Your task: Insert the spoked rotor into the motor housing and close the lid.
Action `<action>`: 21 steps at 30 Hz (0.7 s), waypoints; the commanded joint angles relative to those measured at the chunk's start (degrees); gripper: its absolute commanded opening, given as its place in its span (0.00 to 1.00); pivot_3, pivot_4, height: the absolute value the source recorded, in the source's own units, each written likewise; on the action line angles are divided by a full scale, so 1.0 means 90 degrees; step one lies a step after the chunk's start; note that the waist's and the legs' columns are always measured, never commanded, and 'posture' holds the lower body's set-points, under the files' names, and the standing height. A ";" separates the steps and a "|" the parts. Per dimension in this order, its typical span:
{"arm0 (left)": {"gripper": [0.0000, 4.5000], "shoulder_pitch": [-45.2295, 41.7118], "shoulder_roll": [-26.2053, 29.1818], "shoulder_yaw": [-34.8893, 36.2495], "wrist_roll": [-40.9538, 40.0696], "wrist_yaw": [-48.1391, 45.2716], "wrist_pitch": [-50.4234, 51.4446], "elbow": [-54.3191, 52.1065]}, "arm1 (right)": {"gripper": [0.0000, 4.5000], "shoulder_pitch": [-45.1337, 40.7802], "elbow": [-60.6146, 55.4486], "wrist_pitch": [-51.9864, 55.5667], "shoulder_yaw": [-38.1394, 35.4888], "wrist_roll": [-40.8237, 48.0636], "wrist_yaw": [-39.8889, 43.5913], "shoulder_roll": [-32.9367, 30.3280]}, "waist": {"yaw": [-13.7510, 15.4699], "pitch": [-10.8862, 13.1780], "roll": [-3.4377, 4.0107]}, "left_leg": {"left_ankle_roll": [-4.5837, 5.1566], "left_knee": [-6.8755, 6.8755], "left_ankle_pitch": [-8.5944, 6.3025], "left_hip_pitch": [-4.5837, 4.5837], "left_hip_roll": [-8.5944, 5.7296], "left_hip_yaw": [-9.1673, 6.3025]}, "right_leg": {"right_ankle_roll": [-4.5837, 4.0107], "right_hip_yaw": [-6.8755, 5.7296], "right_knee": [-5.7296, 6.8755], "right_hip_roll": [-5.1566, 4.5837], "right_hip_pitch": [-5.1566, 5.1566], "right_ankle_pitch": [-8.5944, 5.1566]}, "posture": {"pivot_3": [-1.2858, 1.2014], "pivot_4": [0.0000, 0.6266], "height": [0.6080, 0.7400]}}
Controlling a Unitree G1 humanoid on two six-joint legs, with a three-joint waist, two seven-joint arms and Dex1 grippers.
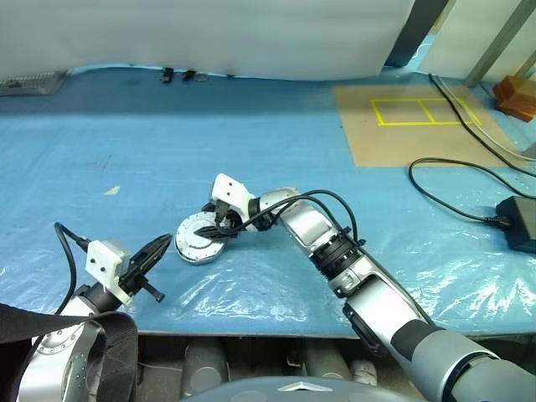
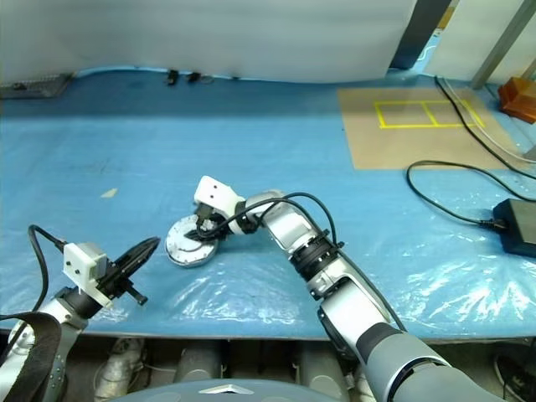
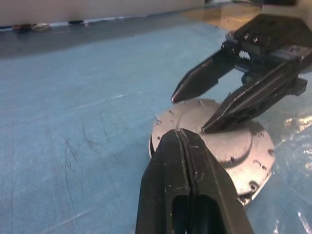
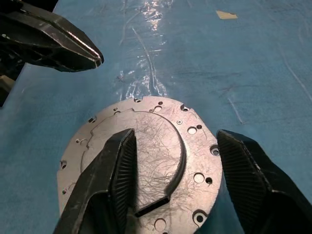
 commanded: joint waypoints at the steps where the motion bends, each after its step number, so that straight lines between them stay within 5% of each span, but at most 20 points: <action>1: 0.00 0.0303 -0.0058 0.0202 -0.0156 0.0128 0.0014 -0.0387 | 0.65 0.0060 -0.0185 -0.0185 0.0155 -0.0020 0.0128 0.0108 | -0.0002 0.0000 0.0000 | 0.0000 -0.0002 0.0000 0.0000 0.0000 0.0001 | 0.0000 0.0000 0.0000 0.0001 -0.0001 0.0000 | 0.52 0.24 1.00; 8: 0.00 0.0609 -0.0144 0.0181 -0.0146 0.0365 0.0101 -0.0639 | 0.65 -0.0020 0.0109 -0.0848 0.0005 -0.0143 -0.0205 0.0236 | 0.0010 0.0001 0.0000 | 0.0001 0.0003 -0.0001 0.0000 0.0002 0.0002 | 0.0001 0.0000 0.0001 -0.0002 -0.0002 -0.0001 | 0.52 0.24 1.00; 14: 0.00 0.0563 -0.0146 0.0156 -0.0150 0.0528 0.0210 -0.0756 | 0.99 0.0089 0.0029 -0.0502 0.0199 -0.0119 0.0203 0.0189 | 0.0010 0.0001 0.0000 | 0.0001 0.0002 -0.0001 -0.0002 0.0002 0.0002 | 0.0000 0.0000 0.0002 -0.0001 -0.0002 0.0000 | 0.52 0.24 1.00; 19: 0.00 0.0488 -0.0110 0.0117 -0.0133 0.0596 0.0338 -0.0842 | 0.99 0.0208 0.0060 -0.0404 0.0265 -0.0211 0.0220 0.0142 | 0.0008 0.0000 0.0000 | 0.0001 0.0000 -0.0001 0.0000 0.0002 0.0002 | 0.0000 0.0000 0.0000 0.0000 -0.0002 -0.0001 | 0.52 0.24 1.00; 21: 0.00 0.0410 -0.0080 0.0099 -0.0137 0.0649 0.0449 -0.0917 | 0.90 0.0195 0.0120 -0.0500 0.0291 -0.0293 0.0166 0.0129 | 0.0008 0.0000 0.0001 | 0.0001 0.0002 -0.0001 0.0003 0.0002 0.0002 | -0.0001 0.0000 0.0004 0.0000 -0.0001 0.0000 | 0.52 0.24 1.00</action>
